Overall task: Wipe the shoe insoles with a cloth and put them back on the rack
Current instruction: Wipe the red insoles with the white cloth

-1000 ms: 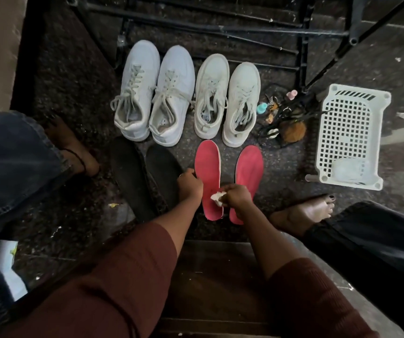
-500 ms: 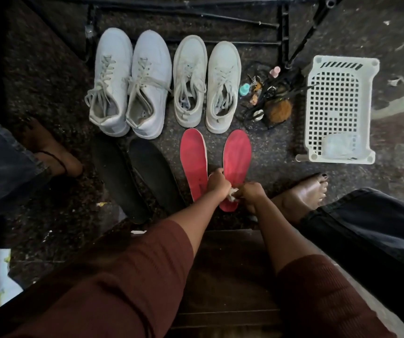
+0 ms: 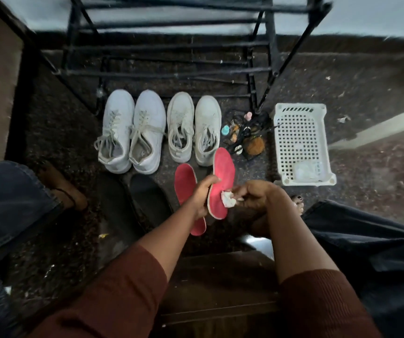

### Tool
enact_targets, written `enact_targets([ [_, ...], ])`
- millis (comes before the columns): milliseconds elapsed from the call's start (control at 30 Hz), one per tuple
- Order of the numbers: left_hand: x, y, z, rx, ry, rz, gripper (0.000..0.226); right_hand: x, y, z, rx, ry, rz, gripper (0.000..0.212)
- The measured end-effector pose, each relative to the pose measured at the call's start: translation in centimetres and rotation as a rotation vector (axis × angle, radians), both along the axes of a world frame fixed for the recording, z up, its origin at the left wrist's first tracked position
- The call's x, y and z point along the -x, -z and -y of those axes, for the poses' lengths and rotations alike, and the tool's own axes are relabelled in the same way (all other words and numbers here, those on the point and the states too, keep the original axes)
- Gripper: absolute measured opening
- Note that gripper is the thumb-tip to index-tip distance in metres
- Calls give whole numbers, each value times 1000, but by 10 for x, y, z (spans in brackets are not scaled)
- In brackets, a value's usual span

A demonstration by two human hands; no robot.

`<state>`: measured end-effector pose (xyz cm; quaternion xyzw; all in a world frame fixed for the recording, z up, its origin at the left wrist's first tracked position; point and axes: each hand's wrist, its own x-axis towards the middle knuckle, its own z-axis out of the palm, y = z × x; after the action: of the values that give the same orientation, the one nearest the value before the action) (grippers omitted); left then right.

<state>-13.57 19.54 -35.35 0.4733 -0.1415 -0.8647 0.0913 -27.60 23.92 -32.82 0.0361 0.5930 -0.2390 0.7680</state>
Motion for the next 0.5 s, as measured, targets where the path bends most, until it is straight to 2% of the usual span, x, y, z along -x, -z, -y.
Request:
enact_targets([
  [67,0,-31,8,-58,-71,-218,38,-1,-34,14,90,-20,-13,24],
  [133,-2,-61,18,-9,-110,-329,50,-10,-72,26,187,-43,-46,24],
  [200,-7,-92,28,40,-144,-363,39,-21,-108,34,283,-56,-114,26],
  [333,-31,-154,41,151,-248,-434,42,-38,-177,41,491,-47,-181,27],
  [500,-61,-205,47,185,-325,-578,71,-73,-258,38,736,88,-428,19],
])
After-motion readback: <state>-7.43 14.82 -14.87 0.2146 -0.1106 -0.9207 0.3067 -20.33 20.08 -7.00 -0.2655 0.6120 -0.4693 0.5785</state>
